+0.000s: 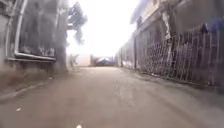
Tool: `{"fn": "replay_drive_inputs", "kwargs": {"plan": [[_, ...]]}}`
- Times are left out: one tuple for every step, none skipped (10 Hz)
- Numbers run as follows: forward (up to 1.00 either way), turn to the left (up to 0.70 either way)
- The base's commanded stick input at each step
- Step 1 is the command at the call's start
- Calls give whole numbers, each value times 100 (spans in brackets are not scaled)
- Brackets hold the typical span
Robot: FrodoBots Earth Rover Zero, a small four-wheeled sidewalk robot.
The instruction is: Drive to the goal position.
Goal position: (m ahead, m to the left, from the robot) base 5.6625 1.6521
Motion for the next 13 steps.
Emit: {"fn": "replay_drive_inputs", "kwargs": {"plan": [[100, 2], [100, 2], [100, 2], [100, 2], [100, 2], [100, 2], [100, 2], [100, 2], [100, 2], [100, 2], [100, 13], [100, 37], [100, 24]]}}
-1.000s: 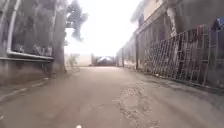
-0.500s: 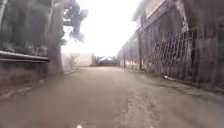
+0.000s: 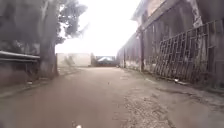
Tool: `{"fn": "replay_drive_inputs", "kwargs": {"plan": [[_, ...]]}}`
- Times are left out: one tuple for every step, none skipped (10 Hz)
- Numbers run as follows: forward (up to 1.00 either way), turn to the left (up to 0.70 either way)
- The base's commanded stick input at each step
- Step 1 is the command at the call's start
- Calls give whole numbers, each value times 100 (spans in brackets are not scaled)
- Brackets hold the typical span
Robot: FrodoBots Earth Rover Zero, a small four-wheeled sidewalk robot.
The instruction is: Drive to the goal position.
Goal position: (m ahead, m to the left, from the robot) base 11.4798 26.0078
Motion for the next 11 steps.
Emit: {"fn": "replay_drive_inputs", "kwargs": {"plan": [[100, 2], [100, 2], [100, 2], [100, 2], [100, 2], [100, 2], [100, 2], [100, 2], [100, 2], [100, 2], [100, 2]]}}
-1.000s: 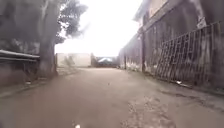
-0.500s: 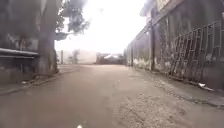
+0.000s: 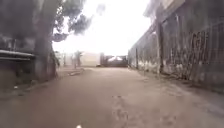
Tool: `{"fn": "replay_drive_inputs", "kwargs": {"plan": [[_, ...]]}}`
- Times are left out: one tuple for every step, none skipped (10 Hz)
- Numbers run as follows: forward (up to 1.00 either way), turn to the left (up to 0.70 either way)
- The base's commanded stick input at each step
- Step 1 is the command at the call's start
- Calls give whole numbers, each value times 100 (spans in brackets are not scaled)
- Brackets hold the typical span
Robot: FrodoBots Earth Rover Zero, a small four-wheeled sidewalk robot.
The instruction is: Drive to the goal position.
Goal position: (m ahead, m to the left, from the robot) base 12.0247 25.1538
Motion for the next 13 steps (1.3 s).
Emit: {"fn": "replay_drive_inputs", "kwargs": {"plan": [[100, 2], [100, 2], [100, 2], [100, 2], [100, 2], [100, 2], [100, 2], [100, 2], [100, 2], [100, 2], [100, 2], [100, 2], [100, 2]]}}
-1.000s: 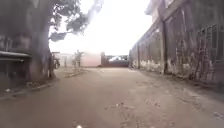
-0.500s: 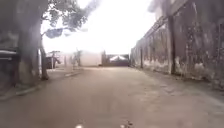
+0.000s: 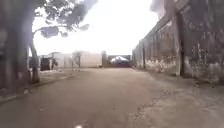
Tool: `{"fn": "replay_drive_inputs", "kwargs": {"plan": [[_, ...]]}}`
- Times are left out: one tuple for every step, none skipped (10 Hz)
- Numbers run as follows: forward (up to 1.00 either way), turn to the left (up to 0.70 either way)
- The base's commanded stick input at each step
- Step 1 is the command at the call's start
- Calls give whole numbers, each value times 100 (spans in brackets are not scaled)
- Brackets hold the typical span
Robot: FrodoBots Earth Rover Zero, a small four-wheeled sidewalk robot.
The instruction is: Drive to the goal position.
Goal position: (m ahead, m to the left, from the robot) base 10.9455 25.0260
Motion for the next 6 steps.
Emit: {"fn": "replay_drive_inputs", "kwargs": {"plan": [[100, 2], [100, 2], [100, 2], [100, 2], [100, 2], [100, 2]]}}
